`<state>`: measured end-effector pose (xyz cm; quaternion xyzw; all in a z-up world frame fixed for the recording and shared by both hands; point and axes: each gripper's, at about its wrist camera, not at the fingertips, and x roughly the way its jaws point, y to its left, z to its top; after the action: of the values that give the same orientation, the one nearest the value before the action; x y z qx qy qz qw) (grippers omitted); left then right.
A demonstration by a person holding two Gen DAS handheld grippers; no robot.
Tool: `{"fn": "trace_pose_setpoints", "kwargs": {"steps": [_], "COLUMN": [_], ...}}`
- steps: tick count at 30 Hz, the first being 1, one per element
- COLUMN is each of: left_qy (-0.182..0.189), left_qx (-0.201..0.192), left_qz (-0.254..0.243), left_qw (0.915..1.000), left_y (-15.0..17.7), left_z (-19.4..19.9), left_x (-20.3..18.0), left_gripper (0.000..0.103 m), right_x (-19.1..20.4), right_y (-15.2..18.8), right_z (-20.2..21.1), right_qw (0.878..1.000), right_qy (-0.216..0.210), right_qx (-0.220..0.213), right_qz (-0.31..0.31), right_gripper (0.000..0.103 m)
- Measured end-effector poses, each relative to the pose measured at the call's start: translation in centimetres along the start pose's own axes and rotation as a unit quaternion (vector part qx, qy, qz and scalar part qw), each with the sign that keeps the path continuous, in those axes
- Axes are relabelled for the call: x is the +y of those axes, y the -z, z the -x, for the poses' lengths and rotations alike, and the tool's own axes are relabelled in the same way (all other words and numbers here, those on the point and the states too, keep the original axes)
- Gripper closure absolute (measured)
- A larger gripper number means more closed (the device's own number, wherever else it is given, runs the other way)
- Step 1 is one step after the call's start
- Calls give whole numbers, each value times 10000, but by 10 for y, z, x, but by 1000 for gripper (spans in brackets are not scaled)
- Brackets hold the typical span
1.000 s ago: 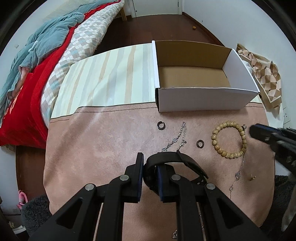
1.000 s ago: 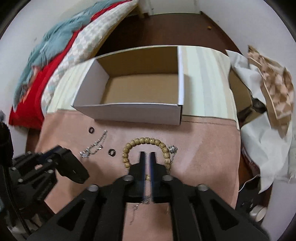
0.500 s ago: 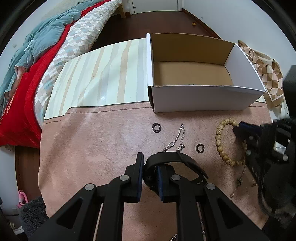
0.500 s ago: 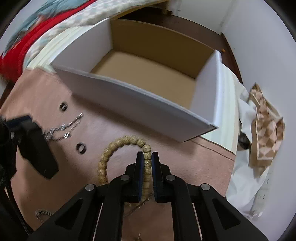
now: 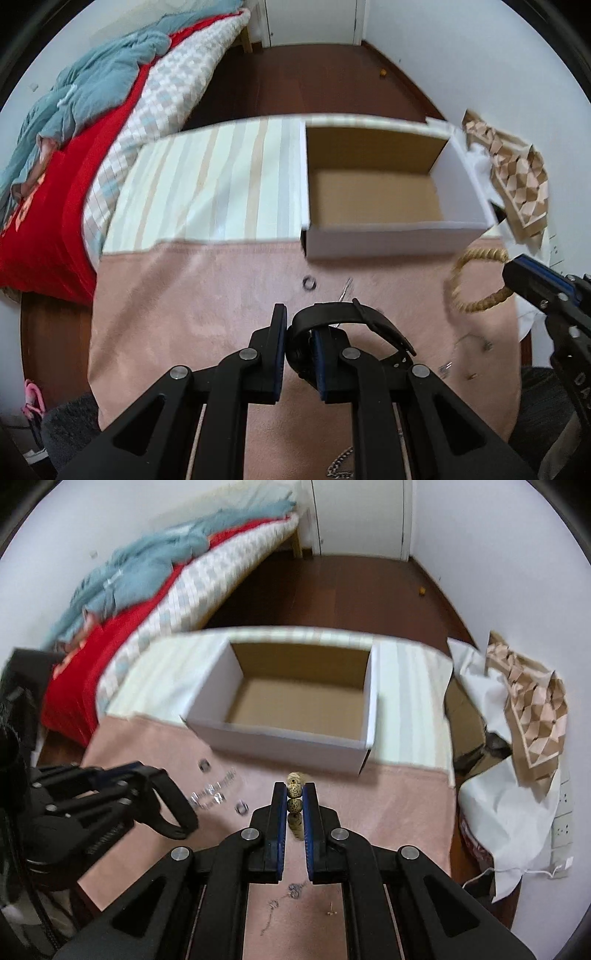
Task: Organize jewelry
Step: 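Carry the watch band and bracelet into the white box and open both tools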
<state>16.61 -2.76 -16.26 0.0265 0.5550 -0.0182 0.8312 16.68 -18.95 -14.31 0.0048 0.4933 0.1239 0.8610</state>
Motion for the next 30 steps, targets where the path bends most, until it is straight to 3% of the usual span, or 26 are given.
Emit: {"fn": "trace_pose_setpoints", "kwargs": {"steps": [7, 14, 18, 30], "left_qy": [139, 87, 82, 601], "left_qx": [-485, -714, -600, 220], "left_qz": [-100, -274, -355, -144], "left_qw": [9987, 9970, 9975, 9978], "left_y": [-49, -104, -122, -147], "left_z": [37, 35, 15, -52], "left_x": [-9, -19, -22, -25], "left_gripper": [93, 93, 93, 91], "right_x": [-4, -24, -34, -53], "right_y": [-64, -113, -124, -122], "right_z": [44, 23, -7, -81], "right_qw": [9987, 9979, 9980, 9925], "right_qy": [-67, -28, -88, -741], "right_qx": [-485, -527, -343, 372], "right_qz": [-156, -370, -518, -896], "right_gripper": [95, 95, 95, 95]}}
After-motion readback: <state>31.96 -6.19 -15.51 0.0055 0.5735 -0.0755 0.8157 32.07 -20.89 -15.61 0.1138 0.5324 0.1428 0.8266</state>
